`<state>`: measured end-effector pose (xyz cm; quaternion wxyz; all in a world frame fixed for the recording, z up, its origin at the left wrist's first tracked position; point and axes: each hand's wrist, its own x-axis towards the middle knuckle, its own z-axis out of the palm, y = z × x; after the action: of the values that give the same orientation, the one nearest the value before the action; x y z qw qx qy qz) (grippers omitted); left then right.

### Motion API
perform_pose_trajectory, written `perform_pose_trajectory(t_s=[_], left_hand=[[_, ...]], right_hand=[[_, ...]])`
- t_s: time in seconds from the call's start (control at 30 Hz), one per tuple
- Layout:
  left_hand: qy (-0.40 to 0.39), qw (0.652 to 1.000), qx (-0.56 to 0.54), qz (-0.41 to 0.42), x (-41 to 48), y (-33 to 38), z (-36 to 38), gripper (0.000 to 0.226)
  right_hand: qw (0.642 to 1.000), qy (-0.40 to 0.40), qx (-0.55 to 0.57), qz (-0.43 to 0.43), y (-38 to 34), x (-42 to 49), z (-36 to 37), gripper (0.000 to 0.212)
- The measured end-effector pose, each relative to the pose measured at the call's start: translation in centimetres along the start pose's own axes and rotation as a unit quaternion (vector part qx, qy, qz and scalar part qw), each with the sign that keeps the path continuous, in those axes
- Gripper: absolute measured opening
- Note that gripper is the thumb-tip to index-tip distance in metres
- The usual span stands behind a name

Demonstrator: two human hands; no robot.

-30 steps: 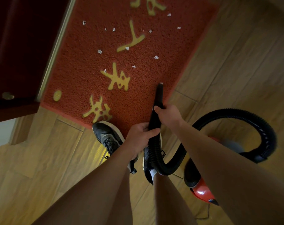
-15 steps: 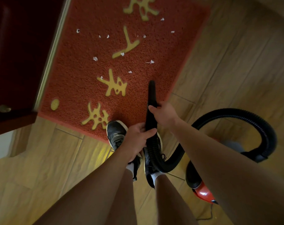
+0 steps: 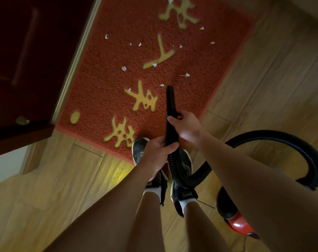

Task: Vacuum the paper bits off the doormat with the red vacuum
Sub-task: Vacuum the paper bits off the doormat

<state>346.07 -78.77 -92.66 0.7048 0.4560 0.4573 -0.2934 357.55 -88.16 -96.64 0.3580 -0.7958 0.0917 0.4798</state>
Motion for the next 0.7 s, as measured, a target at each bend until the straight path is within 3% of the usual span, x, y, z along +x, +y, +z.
perform_pose_trajectory(t_s=[0.2,0.37,0.7], left_hand=[[-0.001,1.0,-0.011,0.0,0.6,0.4,-1.5,0.015],[0.009,1.0,-0.017,-0.003,0.5,0.6,-2.5,0.025],[0.036,0.999,-0.004,-0.011,0.1,0.8,-5.8,0.019]], right_hand=[[0.999,-0.007,-0.033,-0.002,-1.2,1.0,1.0,0.019],[0.999,-0.007,-0.049,0.0,-2.0,1.4,2.1,0.029],[0.997,-0.03,-0.076,-0.016,-4.2,1.7,5.3,0.026]])
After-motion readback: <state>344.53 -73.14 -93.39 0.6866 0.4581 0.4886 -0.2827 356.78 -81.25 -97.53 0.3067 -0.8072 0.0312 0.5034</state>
